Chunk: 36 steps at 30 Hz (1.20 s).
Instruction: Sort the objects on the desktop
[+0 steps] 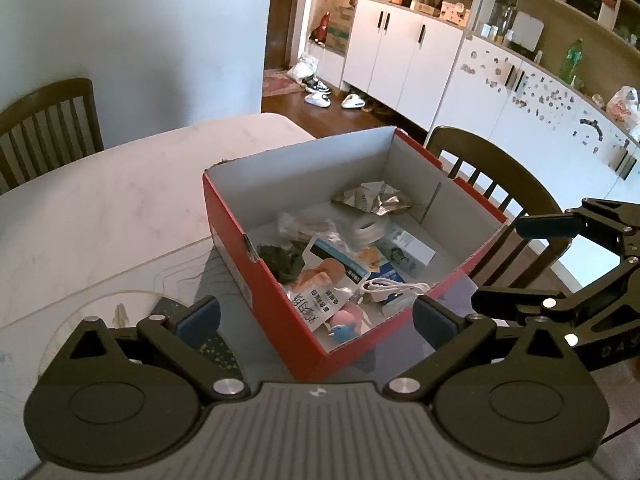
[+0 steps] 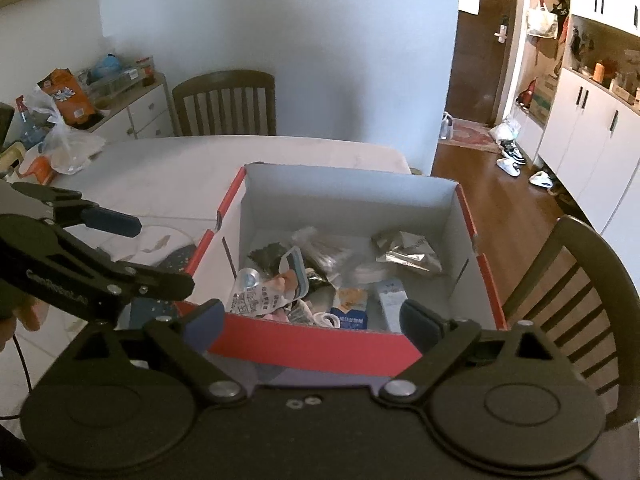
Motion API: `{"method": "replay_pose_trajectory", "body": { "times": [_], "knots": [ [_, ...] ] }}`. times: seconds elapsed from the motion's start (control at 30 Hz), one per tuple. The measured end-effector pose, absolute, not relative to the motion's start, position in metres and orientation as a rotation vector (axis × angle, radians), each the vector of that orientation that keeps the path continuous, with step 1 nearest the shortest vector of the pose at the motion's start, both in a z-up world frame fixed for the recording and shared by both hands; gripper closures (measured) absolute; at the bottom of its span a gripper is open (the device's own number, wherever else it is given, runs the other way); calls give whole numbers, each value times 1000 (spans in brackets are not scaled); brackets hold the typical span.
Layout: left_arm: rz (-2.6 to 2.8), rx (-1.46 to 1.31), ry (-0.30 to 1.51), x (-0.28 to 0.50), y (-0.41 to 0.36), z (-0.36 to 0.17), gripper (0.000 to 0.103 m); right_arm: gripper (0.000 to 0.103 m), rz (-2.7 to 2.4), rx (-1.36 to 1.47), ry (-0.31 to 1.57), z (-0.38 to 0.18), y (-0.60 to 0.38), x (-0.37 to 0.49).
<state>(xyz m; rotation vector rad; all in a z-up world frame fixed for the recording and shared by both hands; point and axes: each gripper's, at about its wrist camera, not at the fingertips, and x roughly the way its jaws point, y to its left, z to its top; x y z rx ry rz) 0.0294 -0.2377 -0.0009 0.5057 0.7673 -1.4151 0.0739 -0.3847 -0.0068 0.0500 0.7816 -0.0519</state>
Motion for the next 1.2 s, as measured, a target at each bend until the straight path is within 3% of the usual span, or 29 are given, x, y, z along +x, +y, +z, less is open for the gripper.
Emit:
{"method": "replay_pose_trajectory", "body": {
  "times": [1.2],
  "knots": [
    [-1444, 486, 704, 26, -202, -2, 0, 8, -100, 34, 785, -9, -359, 49]
  ]
}}
